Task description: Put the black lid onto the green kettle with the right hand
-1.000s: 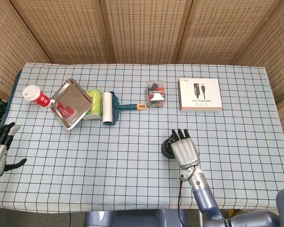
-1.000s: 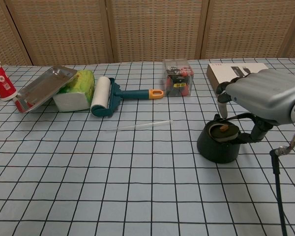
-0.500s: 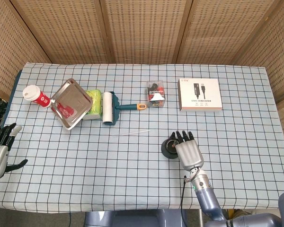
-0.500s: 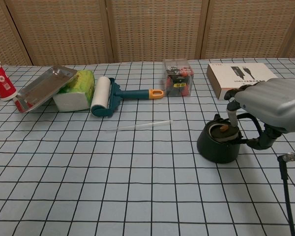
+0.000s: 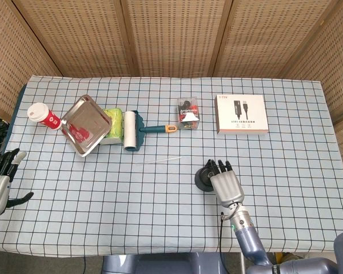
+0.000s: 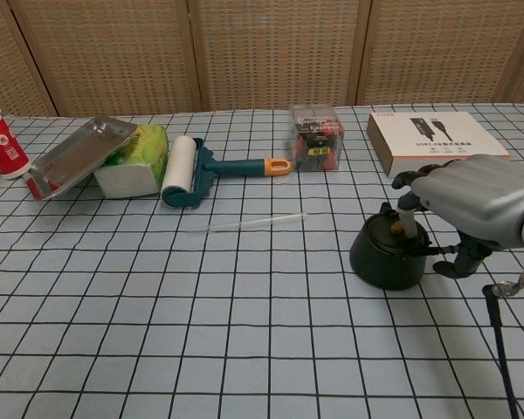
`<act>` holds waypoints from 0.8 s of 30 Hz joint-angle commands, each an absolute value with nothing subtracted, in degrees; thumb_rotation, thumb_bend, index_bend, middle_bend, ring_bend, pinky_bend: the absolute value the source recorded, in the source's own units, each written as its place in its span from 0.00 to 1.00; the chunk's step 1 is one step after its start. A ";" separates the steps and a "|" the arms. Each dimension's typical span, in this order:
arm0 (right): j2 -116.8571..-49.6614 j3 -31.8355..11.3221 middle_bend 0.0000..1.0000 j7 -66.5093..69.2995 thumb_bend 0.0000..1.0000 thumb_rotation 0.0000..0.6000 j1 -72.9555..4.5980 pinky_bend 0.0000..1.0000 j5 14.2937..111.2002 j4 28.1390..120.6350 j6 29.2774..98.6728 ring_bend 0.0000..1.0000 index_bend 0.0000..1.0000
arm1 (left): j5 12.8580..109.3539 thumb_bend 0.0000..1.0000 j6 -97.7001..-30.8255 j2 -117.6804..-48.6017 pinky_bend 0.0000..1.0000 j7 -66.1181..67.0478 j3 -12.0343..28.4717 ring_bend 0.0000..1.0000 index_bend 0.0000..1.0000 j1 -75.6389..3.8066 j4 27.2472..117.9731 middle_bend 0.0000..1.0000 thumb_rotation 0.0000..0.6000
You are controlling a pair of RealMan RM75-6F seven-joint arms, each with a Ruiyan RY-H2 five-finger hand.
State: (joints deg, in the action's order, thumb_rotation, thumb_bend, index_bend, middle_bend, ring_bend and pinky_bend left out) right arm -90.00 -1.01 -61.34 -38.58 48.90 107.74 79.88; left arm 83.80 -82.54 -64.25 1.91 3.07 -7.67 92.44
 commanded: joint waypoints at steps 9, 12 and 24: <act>-91.47 -1.35 0.15 -60.62 0.46 1.00 -38.50 0.19 48.65 105.95 78.19 0.13 0.45 | 83.67 0.02 -82.32 -64.08 0.00 1.50 3.13 0.00 0.00 -7.72 92.35 0.00 1.00; -91.55 -1.51 0.15 -60.98 0.46 1.00 -38.62 0.19 49.33 106.02 78.49 0.13 0.44 | 83.61 0.02 -82.41 -64.04 0.00 1.36 3.20 0.00 0.00 -7.68 92.35 0.00 1.00; -86.75 -0.89 0.15 -62.03 0.42 1.00 -36.06 0.19 57.47 113.24 86.04 0.13 0.39 | 83.62 0.02 -82.99 -63.89 0.00 0.59 3.44 0.00 0.00 -7.45 92.20 0.00 1.00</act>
